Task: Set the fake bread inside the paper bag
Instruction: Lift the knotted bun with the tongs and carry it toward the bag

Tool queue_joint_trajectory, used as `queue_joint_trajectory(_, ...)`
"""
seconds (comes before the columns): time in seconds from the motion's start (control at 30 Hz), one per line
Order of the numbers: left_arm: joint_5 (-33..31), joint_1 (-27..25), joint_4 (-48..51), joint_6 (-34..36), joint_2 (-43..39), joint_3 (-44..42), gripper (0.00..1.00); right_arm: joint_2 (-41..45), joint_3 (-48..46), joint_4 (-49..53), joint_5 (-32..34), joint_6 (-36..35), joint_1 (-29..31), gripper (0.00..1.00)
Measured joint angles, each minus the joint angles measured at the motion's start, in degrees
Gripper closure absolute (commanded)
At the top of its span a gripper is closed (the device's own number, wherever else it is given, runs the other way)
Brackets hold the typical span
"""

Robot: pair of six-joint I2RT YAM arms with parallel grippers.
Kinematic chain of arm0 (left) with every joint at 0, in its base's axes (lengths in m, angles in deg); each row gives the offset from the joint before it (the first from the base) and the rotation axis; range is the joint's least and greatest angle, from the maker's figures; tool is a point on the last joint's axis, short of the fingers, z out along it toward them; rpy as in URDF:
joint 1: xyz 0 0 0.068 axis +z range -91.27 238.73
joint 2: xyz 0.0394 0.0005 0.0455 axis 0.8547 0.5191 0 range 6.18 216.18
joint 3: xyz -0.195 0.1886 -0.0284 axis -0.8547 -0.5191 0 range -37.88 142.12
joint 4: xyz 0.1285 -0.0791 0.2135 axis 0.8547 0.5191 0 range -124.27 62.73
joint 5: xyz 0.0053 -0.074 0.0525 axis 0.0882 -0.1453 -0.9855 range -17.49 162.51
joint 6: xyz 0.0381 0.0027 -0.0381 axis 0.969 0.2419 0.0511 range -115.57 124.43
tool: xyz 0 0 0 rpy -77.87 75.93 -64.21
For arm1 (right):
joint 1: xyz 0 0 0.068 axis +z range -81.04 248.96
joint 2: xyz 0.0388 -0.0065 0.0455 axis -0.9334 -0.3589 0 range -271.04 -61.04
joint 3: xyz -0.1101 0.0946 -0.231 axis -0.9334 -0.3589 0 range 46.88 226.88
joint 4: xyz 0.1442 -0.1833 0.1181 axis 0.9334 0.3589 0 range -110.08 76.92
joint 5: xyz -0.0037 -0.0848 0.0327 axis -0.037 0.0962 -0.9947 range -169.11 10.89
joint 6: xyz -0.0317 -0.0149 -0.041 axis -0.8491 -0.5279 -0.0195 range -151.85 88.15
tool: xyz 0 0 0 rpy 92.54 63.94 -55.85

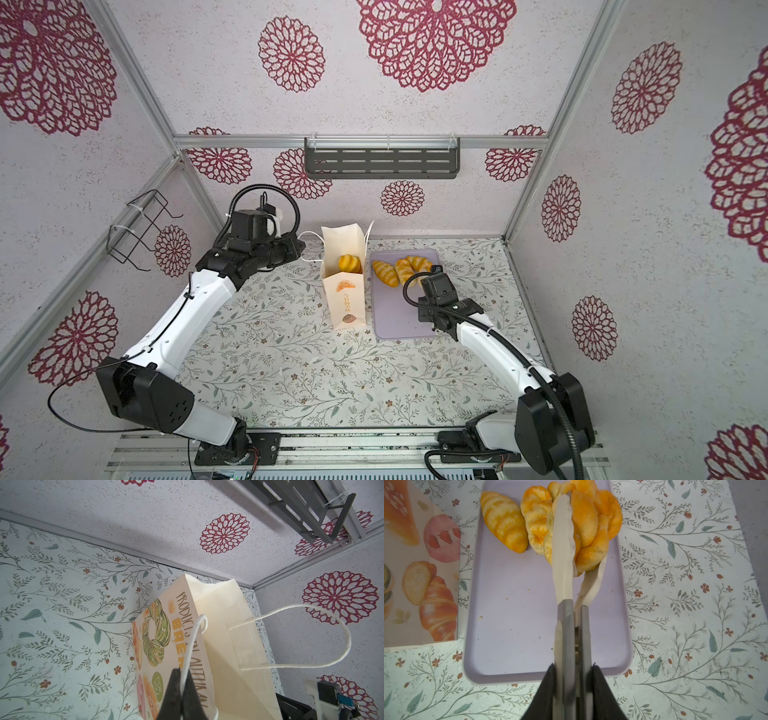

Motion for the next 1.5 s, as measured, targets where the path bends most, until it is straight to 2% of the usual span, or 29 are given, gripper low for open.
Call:
queue_joint_trajectory(1.03, -0.15, -0.52, 0.02, 0.20, 0.39, 0.00, 1.00, 11.41, -0.94, -4.00, -6.40, 6.43, 0.00, 0.90)
queue_joint_trajectory(1.5, -0.17, -0.55, 0.02, 0.22, 0.39, 0.00, 1.00, 12.48, -0.94, -5.09, -9.20, 8.94, 0.00, 0.92)
